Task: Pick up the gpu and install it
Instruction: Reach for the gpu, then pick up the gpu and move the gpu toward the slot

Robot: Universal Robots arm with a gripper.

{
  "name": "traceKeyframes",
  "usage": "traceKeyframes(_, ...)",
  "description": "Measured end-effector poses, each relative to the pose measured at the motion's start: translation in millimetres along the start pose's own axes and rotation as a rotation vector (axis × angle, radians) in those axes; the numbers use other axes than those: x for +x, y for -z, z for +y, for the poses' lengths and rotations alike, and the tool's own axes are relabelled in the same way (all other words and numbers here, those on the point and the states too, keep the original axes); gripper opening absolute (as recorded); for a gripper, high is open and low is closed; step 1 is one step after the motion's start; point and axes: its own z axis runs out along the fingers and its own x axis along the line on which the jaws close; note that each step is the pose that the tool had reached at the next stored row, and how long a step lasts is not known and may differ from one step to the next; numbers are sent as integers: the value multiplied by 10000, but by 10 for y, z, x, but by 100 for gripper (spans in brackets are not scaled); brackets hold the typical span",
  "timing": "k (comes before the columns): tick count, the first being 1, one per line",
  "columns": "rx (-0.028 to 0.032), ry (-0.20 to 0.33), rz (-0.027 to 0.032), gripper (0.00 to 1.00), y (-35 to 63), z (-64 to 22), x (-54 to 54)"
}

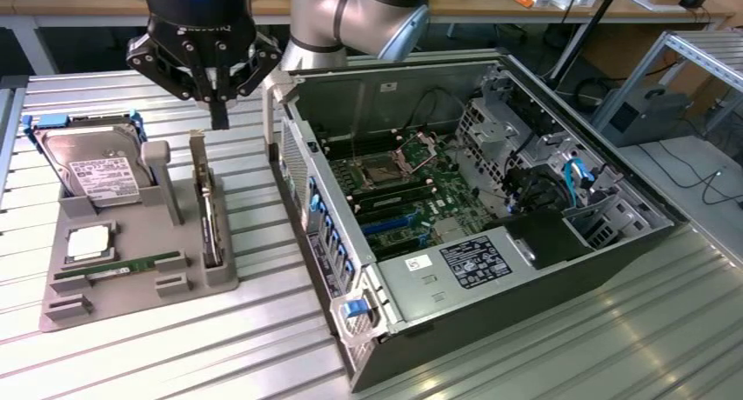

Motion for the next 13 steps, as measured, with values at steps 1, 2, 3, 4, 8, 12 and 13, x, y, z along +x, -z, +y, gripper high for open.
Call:
traceKeyframes(1, 0, 0, 0, 11, 0, -2, 21)
traceKeyframes(2, 0, 0, 0, 11, 1, -3, 43)
traceKeyframes(3, 0, 0, 0, 11, 2, -5, 61)
traceKeyframes(4, 0, 1, 0, 11, 2, -5, 62)
traceKeyframes(8, 1, 0, 0, 11, 2, -5, 63)
traceKeyframes(12, 0, 0, 0, 11, 2, -5, 63)
traceKeyframes(13, 1, 0, 1, 11, 2, -5, 63)
